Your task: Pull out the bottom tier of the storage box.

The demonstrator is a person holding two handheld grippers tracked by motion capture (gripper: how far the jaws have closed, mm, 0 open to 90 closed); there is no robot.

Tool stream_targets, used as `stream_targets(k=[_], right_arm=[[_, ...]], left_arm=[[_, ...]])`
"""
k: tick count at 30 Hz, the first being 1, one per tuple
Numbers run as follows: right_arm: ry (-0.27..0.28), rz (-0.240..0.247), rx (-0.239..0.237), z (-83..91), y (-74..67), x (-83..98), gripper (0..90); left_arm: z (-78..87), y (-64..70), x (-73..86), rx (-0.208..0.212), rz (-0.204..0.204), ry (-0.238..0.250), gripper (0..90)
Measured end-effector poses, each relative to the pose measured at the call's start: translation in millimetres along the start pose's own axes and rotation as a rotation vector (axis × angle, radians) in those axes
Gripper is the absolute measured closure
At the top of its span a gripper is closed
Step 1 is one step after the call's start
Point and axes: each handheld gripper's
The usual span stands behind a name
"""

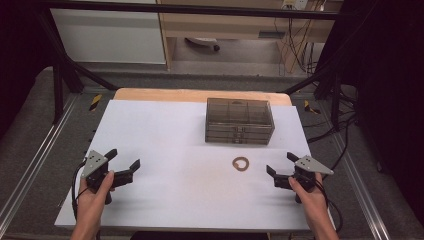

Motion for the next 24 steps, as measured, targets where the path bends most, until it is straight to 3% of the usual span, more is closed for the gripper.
stream_targets(k=[4,8,11,17,22,24], right_arm=[[-0.021,0.017,-0.014,-2.6,-4.8,0.3,5.2],[-0.079,0.021,-0.025,-5.3,-10.0,-0.4,8.4],[-0.13,0.022,0.007,-7.6,-13.9,-3.8,5.4],[-0.168,0.046,0.071,-10.6,-18.1,-6.2,6.5],[-0.171,0.065,0.086,-14.4,-22.8,-13.0,7.9],[-0.201,0.089,0.098,-19.1,-26.0,-20.5,8.8]], left_arm=[[-0.5,0.3,0.5,-0.001,-0.002,-0.004,5.3],[-1.6,0.6,1.4,0.0,-0.003,-0.012,5.3],[-1.7,0.8,1.9,-0.007,-0.009,-0.019,5.3],[-2.9,2.3,2.0,-0.013,-0.02,-0.027,5.5],[-2.8,2.3,2.9,-0.02,-0.023,-0.033,5.5],[-2.4,1.5,3.4,-0.022,-0.02,-0.034,5.5]])
Point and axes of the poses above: each handheld gripper's, and its own axes: z roughly backward along the jaws, x roughly out of its underside, y roughly to its right, and after that the axes turned 3 degrees about -z, right-handed
